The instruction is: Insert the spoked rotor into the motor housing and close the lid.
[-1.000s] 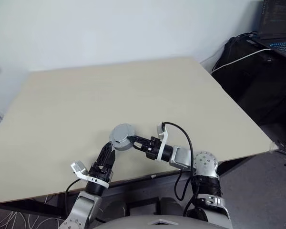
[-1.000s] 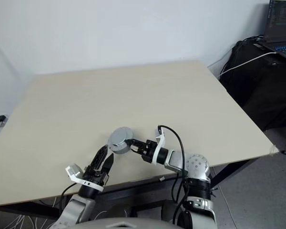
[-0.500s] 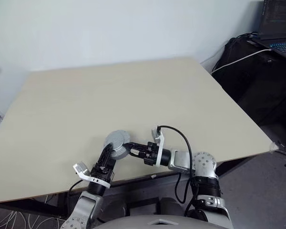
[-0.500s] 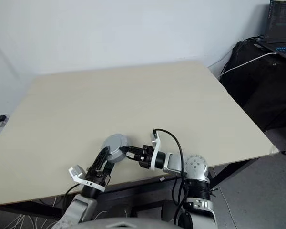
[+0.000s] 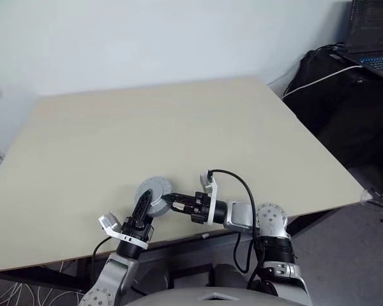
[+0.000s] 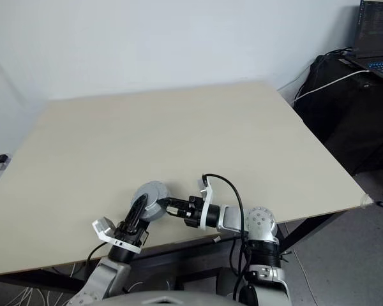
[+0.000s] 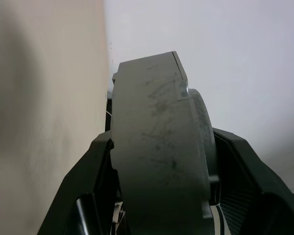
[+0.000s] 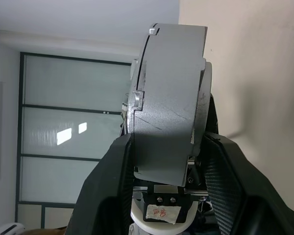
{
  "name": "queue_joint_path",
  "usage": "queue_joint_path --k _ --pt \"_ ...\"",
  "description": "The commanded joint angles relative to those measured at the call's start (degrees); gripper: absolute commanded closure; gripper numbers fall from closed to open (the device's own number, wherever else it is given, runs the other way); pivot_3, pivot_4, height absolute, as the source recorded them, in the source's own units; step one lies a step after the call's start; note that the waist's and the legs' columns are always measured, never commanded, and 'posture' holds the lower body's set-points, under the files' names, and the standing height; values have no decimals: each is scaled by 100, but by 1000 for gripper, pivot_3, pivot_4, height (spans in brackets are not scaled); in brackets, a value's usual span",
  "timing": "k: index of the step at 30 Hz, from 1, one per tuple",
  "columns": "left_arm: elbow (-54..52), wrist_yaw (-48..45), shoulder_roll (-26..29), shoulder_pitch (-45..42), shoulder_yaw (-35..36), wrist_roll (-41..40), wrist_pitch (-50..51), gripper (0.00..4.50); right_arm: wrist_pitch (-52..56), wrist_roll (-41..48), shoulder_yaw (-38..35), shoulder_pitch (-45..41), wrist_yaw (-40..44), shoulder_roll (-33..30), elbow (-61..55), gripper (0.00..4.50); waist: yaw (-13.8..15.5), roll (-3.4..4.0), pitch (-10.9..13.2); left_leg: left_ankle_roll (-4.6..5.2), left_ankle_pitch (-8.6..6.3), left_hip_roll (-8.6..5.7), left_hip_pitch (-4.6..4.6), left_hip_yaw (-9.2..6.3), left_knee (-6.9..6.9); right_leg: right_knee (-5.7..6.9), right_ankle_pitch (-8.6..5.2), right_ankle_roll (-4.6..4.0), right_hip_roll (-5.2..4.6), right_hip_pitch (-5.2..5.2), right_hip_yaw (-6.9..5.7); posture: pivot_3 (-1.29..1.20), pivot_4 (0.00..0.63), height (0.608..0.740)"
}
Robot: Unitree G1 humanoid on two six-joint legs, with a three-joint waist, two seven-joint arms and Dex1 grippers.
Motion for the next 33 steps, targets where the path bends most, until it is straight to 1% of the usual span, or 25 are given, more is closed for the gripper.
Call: queue_joint_path --k 1,3,7,9,11,13,14,15,16,19,20,29,31,33 --pt "-121 71 -261 -89 -99 124 -9 2136 -22 222 63 -41 139 305 -93 2763 0 0 0 0 0 0 0 0 0 0 0 0 0 0 0 0 0 740" --pt "-157 104 -262 -69 -108 111 -12 2138 -119 149 42 -30 53 324 -85 2763 0 0 0 0 0 0 0 0 0 0 0 0 0 0 0 0 0 740" --pt "-243 148 -275 -29 -126 83 -53 2138 -806 -507 150 11 -376 287 -85 2763 -3 -1 0 0 0 0 0 1 0 1 0 0 0 -1 1 0 0 740" --pt "-282 169 -278 -13 -140 71 -89 2138 -1362 -975 392 121 -449 159 -178 2763 -1 -2 -2 0 0 1 0 1 0 1 0 0 0 -2 1 0 0 740" --pt "-304 188 -276 -5 -159 60 -127 2138 -1635 -1179 533 154 -520 16 -88 2763 0 -3 -4 0 0 1 1 0 0 1 0 0 0 0 0 0 0 740" --pt "-308 196 -278 -5 -175 56 -163 2138 -1668 -1074 585 182 -432 -90 -70 2047 8 -9 -8 0 0 0 1 1 0 0 0 0 -1 1 1 0 0 740" --pt "-309 198 -282 -3 -178 55 -175 2144 -1670 -1030 605 201 -384 -118 -99 1837 24 -7 -9 0 0 -1 1 1 1 -1 0 1 -1 1 1 0 0 740" --pt "-311 197 -295 -2 -173 66 -177 2329 -1676 -1015 624 218 -321 -129 -137 1474 30 -8 -8 0 0 -5 0 3 6 -1 2 3 -4 3 2 0 0 740" --pt "-314 196 -311 0 -165 76 -174 2400 -1678 -1001 629 229 -275 -123 -176 1142 30 -13 -8 4 -2 -7 -2 8 9 -1 3 7 -4 3 7 0 0 740" --pt "-322 196 -347 1 -144 91 -163 2400 -1680 -983 622 227 -217 -89 -228 144 16 -14 -10 5 -2 -2 1 9 10 0 3 6 0 3 8 0 0 740" --pt "-324 200 -352 -2 -142 88 -164 2400 -1671 -979 623 223 -212 -80 -237 6 13 -14 -10 5 -2 -1 1 9 10 1 3 5 1 2 8 0 0 740" --pt "-397 233 -448 13 -61 225 -440 2400 -1749 -991 660 225 -42 -141 -506 0 23 -14 -11 5 -1 0 1 9 13 1 4 3 2 3 8 0 0 740" --pt "-421 322 -510 -100 101 267 -691 2400 -1892 -1109 807 279 56 -256 -814 0 28 -14 -11 5 -1 0 1 9 13 1 4 3 2 3 7 0 0 740" --pt "-397 450 -535 -328 289 301 -963 2400 -2252 -1516 1220 375 227 -541 -1224 0 34 -14 -10 5 -1 1 0 9 13 1 4 3 2 3 8 0 0 740"
